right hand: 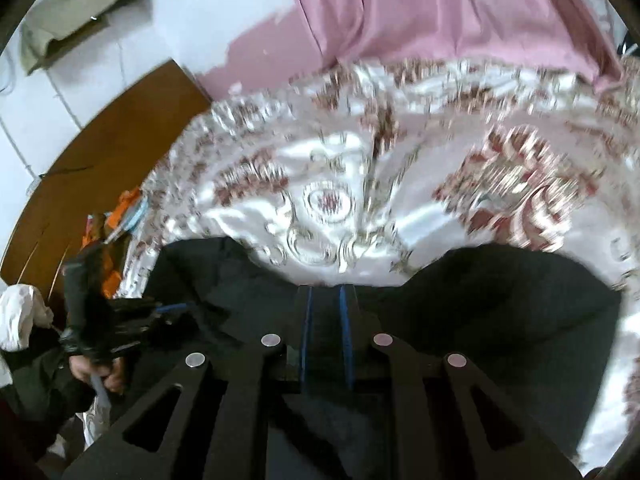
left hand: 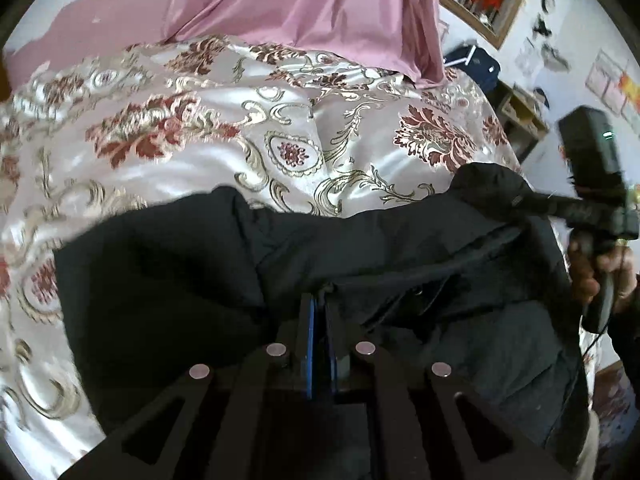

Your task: Fold large clothes

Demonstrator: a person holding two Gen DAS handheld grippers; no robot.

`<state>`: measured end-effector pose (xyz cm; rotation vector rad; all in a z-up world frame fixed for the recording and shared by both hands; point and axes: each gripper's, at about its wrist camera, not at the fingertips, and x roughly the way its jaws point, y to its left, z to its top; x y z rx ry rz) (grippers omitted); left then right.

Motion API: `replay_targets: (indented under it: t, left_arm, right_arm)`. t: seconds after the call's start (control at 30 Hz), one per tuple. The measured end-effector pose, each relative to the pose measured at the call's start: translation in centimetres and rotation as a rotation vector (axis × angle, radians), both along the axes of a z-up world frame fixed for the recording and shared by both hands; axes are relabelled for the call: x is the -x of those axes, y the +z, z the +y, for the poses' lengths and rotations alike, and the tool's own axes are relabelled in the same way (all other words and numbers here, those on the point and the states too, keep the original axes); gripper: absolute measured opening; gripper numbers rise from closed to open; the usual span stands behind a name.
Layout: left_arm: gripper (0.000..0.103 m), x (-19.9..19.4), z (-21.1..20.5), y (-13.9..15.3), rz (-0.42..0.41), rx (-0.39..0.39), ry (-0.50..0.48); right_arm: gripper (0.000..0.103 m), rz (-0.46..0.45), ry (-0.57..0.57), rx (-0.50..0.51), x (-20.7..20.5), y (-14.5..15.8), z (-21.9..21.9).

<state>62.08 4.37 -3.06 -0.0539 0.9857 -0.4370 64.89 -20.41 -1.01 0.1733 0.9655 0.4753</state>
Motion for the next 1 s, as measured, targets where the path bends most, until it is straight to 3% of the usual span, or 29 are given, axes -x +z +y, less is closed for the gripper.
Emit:
replay_targets:
  t: [0.2, 0.33, 0.47, 0.53, 0.67, 0.77, 0.8, 1.0]
  left_arm:
    - [0.008, 0.4, 0.9, 2.9, -0.030, 0.108, -0.069]
    - [0.009, -0.2, -0.7, 3.8, -0.037, 0.105, -0.119]
    - [0.009, -0.4, -0.9, 6.2, -0.093, 0.257, -0.143]
    - [0.011, -0.7, -1.5, 6.5, -0.095, 0.281, -0.162]
    - [0.011, -1.9, -5.3, 3.8, 0.005, 0.121, -0.245]
    - [0.010, -2.5, -8.0, -1.0, 0.148, -0.080, -0.330]
    - [0.009, -2.4, -8.3, -1.8, 0.160, -0.120, -0.353]
    - [0.008, -4.0, -9.5, -4.3, 0.223, -0.208, -0.363]
  right_arm:
    - [0.012, 0.041, 0.120, 0.094, 1.6, -3.2, 1.9]
    - [0.012, 0.073, 0.142, 0.088, 2.0, -3.5, 0.8]
    - [0.012, 0.077, 0.154, 0.091, 2.1, -4.2, 0.6]
    - [0.012, 0.077, 0.153, 0.080, 2.2, -4.6, 0.4]
    - [0.012, 0.079, 0.139, 0.051, 2.1, -4.8, 0.0]
    - [0.012, 0.083, 0.144, 0.057, 2.5, -4.7, -0.4]
    - [0.012, 0.085, 0.152, 0.070, 2.6, -4.7, -0.6]
    - [0.008, 0.194, 0.172, 0.099, 1.0, -5.6, -1.2]
